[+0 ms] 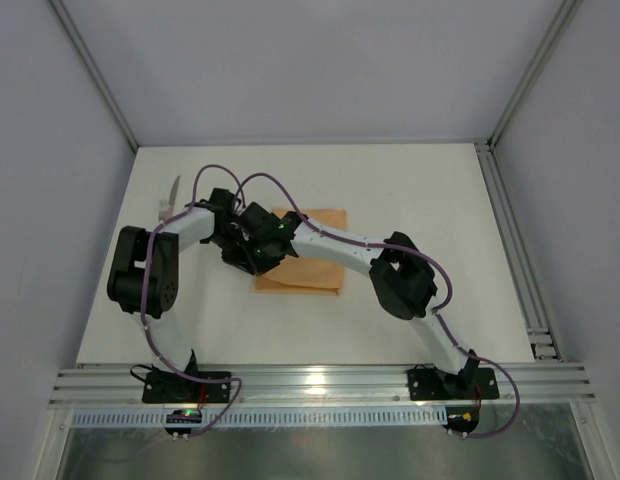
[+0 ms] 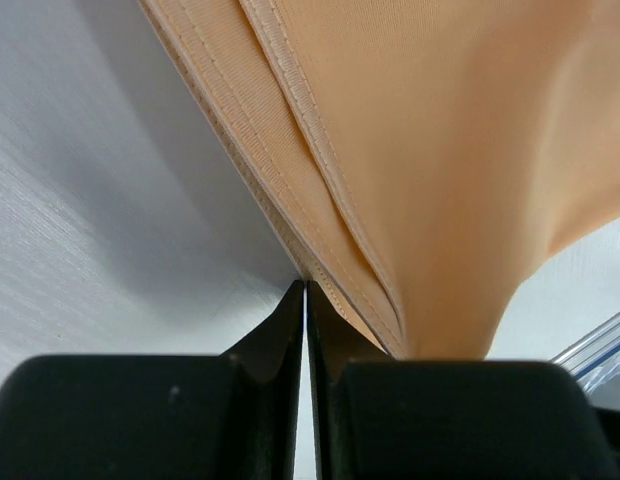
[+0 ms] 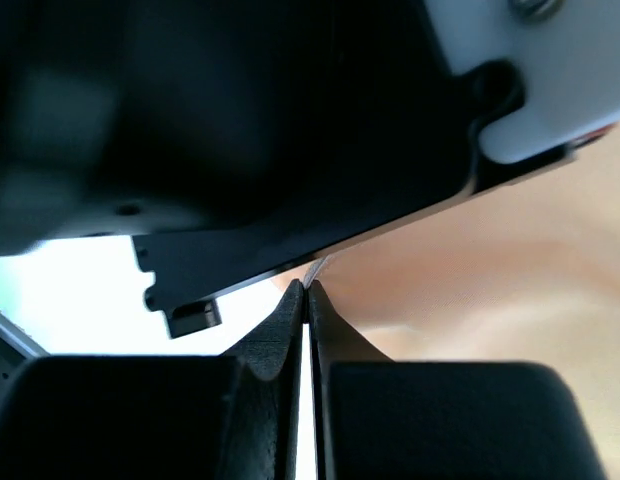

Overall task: Fold the napkin into a case and place the utensils inside
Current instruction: Fold the rectangle-folded napkin at the center of the board.

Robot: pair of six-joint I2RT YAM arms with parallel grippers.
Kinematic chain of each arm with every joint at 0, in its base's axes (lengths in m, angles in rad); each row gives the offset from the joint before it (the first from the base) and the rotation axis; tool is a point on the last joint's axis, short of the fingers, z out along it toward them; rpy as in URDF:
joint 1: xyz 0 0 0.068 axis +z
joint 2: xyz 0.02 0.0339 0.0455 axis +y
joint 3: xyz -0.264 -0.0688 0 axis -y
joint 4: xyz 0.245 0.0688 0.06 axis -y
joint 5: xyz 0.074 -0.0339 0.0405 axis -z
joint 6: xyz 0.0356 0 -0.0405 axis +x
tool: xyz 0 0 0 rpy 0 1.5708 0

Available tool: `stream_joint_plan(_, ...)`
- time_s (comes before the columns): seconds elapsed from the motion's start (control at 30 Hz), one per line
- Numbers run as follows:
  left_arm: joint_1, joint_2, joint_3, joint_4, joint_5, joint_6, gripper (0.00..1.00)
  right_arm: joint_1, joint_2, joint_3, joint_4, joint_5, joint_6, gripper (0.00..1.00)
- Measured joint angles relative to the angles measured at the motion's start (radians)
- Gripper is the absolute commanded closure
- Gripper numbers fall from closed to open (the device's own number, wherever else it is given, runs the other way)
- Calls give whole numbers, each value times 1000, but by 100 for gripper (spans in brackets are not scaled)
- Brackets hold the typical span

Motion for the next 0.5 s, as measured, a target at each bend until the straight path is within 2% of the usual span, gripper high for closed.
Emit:
stream_joint_plan(0.27, 12, 0, -1, -1, 3, 0, 96, 4, -3, -95, 50, -40, -23, 97)
stream_joint_plan(0.5, 34, 0, -2, -3, 4, 0, 95, 17, -3, -108, 68, -60, -27, 97)
